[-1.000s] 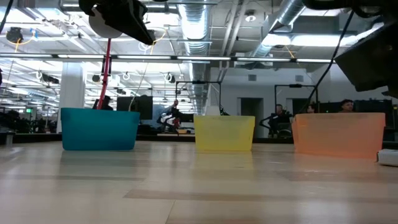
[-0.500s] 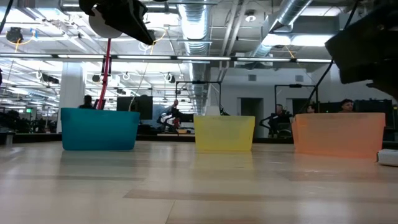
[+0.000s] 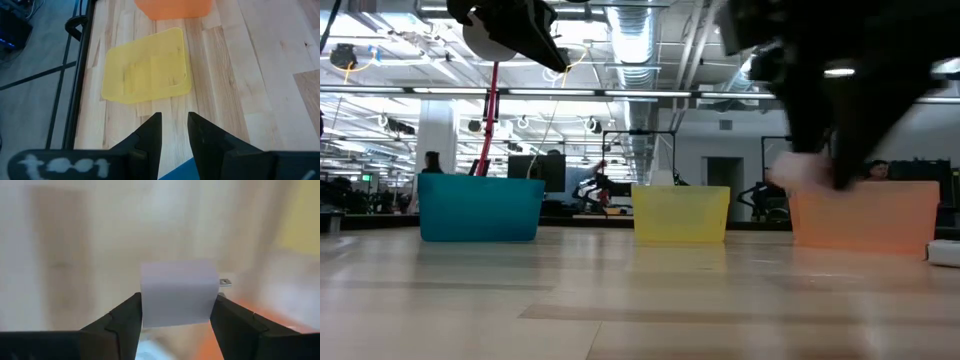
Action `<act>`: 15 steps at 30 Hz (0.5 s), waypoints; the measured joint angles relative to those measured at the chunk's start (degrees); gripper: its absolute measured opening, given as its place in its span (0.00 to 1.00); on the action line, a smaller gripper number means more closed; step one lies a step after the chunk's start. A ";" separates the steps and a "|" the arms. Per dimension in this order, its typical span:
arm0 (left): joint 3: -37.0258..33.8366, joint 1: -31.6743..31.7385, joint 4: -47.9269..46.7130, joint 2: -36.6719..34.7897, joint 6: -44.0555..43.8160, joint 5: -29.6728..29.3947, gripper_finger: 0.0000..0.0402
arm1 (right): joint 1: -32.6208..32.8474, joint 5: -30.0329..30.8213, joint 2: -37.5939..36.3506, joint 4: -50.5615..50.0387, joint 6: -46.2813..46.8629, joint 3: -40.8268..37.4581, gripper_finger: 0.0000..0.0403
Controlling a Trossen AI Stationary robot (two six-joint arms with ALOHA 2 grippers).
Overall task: Pick and place items into bin
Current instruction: Put the pink charger adapter into the yellow bin
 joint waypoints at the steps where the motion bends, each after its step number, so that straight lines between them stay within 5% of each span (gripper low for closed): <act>1: 0.00 0.00 0.00 0.00 0.00 0.00 0.21 | -0.75 1.90 0.00 -1.15 -1.22 0.71 0.51; 6: 0.00 0.00 0.02 0.00 0.00 0.00 0.21 | -5.19 13.58 -0.02 -7.50 -9.28 4.05 0.55; 15: 0.00 0.00 -0.15 0.00 -0.07 0.00 0.21 | -18.49 21.63 -0.09 -8.98 -21.21 9.23 0.50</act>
